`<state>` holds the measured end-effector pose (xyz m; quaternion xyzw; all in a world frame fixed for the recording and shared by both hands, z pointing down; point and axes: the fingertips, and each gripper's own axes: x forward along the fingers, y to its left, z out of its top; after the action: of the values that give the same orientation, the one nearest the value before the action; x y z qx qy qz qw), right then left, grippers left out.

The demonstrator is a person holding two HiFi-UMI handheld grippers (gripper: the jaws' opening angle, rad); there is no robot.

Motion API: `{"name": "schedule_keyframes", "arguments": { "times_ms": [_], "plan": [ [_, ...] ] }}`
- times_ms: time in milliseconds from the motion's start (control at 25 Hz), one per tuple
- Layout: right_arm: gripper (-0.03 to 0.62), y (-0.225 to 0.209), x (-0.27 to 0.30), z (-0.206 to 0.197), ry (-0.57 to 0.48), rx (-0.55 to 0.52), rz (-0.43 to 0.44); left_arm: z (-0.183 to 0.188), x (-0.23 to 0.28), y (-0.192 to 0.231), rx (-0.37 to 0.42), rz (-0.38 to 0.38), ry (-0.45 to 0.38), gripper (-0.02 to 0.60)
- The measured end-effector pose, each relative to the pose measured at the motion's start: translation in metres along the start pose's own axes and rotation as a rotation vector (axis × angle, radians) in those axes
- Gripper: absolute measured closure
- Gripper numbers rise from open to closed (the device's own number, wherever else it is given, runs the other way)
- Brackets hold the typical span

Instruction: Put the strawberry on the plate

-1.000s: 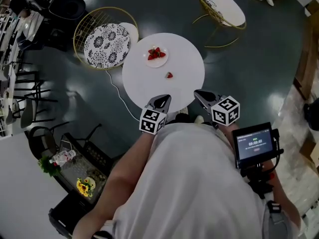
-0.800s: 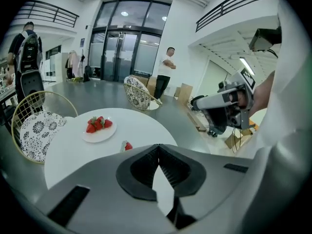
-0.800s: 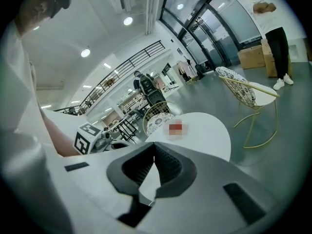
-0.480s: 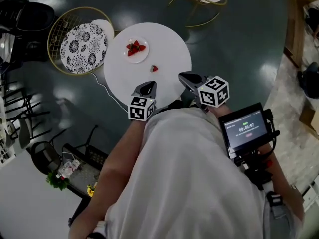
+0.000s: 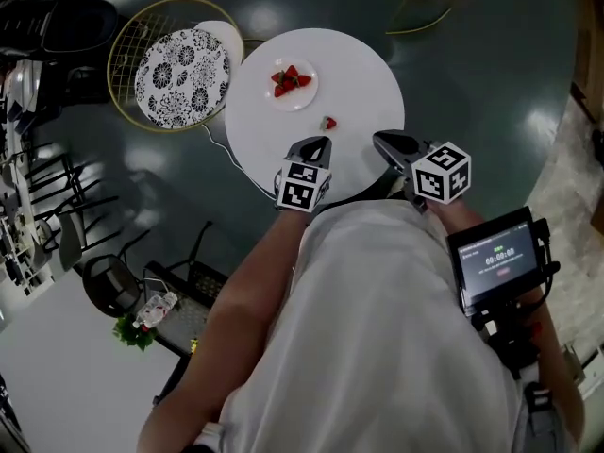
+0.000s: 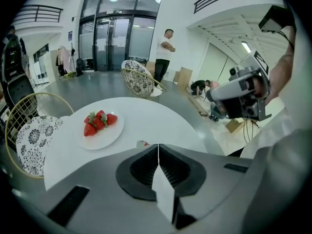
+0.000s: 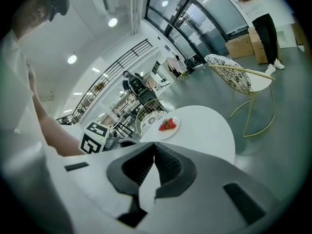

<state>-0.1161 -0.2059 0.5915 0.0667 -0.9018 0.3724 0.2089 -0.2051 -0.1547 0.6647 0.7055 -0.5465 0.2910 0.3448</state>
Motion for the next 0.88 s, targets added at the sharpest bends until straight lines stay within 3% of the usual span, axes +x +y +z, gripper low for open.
{"name": "schedule_keyframes", "arguments": {
  "times_ms": [800,880],
  "plan": [
    [0.586,-0.006,-0.007,0.000,-0.013,0.064,-0.049,0.010,0.019,0.016,0.086,0.021,0.088,0.569],
    [0.586,-0.007,-0.007,0.001,-0.016,0.064,-0.052,0.011,0.022,0.019,0.095,0.023,0.101,0.505]
  ]
}}
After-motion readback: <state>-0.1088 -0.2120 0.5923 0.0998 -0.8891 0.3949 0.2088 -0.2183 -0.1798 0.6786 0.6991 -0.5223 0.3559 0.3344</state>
